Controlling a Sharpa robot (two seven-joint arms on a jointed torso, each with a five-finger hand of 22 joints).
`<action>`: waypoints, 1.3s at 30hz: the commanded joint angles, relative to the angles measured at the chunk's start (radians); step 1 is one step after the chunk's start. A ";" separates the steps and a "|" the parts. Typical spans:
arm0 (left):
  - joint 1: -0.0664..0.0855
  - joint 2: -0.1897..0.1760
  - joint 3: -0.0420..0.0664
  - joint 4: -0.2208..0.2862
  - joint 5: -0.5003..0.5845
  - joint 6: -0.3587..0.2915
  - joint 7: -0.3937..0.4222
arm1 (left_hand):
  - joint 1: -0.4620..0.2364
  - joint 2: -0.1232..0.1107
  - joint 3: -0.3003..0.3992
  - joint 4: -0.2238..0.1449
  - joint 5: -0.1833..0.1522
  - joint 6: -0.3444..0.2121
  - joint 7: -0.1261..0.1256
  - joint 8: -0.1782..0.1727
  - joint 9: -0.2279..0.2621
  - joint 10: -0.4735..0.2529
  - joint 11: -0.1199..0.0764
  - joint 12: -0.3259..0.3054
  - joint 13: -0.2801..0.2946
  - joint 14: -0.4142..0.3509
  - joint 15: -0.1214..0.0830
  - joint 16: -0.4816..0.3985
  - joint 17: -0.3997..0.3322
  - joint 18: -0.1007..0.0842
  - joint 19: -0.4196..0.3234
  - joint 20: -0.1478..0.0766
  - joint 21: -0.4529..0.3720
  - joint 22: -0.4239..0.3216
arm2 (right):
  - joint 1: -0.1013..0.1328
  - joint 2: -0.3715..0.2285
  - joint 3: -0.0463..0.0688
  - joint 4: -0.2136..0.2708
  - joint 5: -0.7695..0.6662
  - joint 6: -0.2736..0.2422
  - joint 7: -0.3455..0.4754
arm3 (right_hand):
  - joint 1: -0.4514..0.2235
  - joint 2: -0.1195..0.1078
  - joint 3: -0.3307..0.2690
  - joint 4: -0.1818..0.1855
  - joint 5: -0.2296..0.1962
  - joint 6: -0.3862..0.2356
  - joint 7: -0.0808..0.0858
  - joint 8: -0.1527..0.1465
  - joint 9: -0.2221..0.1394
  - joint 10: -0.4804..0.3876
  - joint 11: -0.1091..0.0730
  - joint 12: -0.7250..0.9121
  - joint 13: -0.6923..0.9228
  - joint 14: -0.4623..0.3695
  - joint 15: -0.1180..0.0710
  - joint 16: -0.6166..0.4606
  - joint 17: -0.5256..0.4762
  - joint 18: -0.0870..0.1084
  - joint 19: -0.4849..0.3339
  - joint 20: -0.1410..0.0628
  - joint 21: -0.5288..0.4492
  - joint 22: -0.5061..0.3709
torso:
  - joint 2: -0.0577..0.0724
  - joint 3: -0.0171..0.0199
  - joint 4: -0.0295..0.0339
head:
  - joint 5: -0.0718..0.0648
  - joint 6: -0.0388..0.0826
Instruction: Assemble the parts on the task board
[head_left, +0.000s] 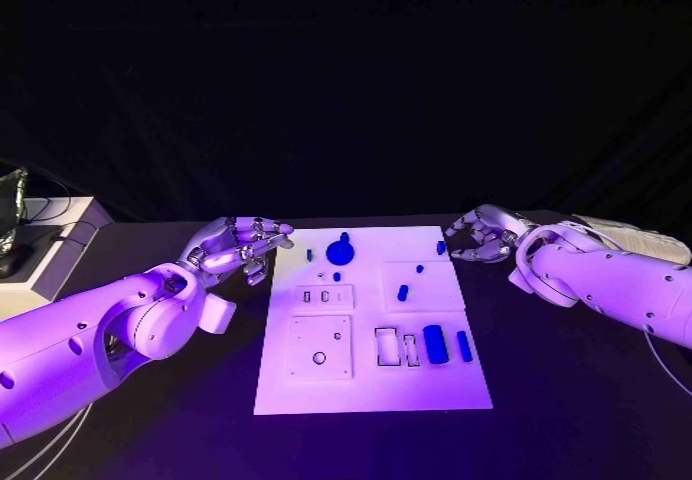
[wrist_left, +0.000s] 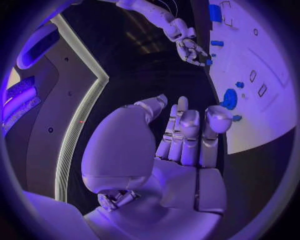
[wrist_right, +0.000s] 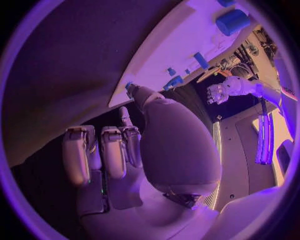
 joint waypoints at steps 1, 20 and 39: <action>0.000 0.001 0.001 0.002 0.007 0.010 0.014 | -0.007 -0.006 0.003 -0.003 -0.002 -0.007 -0.001 -0.004 0.001 0.002 -0.002 0.005 0.001 -0.008 -0.001 -0.006 0.001 -0.004 -0.008 0.001 -0.002 0.001 | -0.001 0.007 0.000 -0.004 -0.011 0.031 0.004 | 0.000 0.006 -0.001 -0.002 0.003 0.001 0.001 -0.003 -0.001 0.044 -0.004 -0.003 0.198 0.093 -0.008 0.004 0.214 -0.009 0.067 -0.004 -0.003 0.190 | 0.000 -0.0010 0.0024 | -0.001 -0.004; 0.000 -0.004 0.001 0.008 0.007 0.009 0.012 | -0.006 -0.005 0.004 -0.004 -0.002 -0.008 -0.001 -0.004 0.001 0.002 -0.003 0.006 0.002 -0.007 -0.001 -0.004 0.003 -0.004 -0.007 0.001 0.000 0.005 | -0.008 0.042 -0.001 -0.030 -0.006 0.026 0.001 | -0.015 0.021 0.004 0.008 0.006 0.015 0.003 0.004 0.001 0.050 -0.003 0.003 0.204 0.094 -0.008 0.005 0.216 -0.009 0.069 -0.005 -0.002 0.192 | 0.000 -0.0002 0.0010 | 0.012 -0.016; 0.000 -0.007 0.001 0.011 0.007 0.009 0.008 | -0.006 -0.005 0.005 -0.004 -0.002 -0.007 -0.001 -0.004 0.001 0.002 -0.003 0.006 0.003 -0.006 -0.002 -0.002 0.006 -0.005 -0.006 0.001 0.002 0.009 | -0.008 0.064 -0.001 -0.048 -0.006 0.031 -0.006 | -0.041 0.060 0.052 0.019 0.006 0.091 -0.010 0.046 0.014 0.057 -0.013 0.009 0.211 0.094 -0.019 0.005 0.219 -0.010 0.070 -0.014 0.000 0.196 | -0.001 0.0006 -0.0007 | 0.012 -0.017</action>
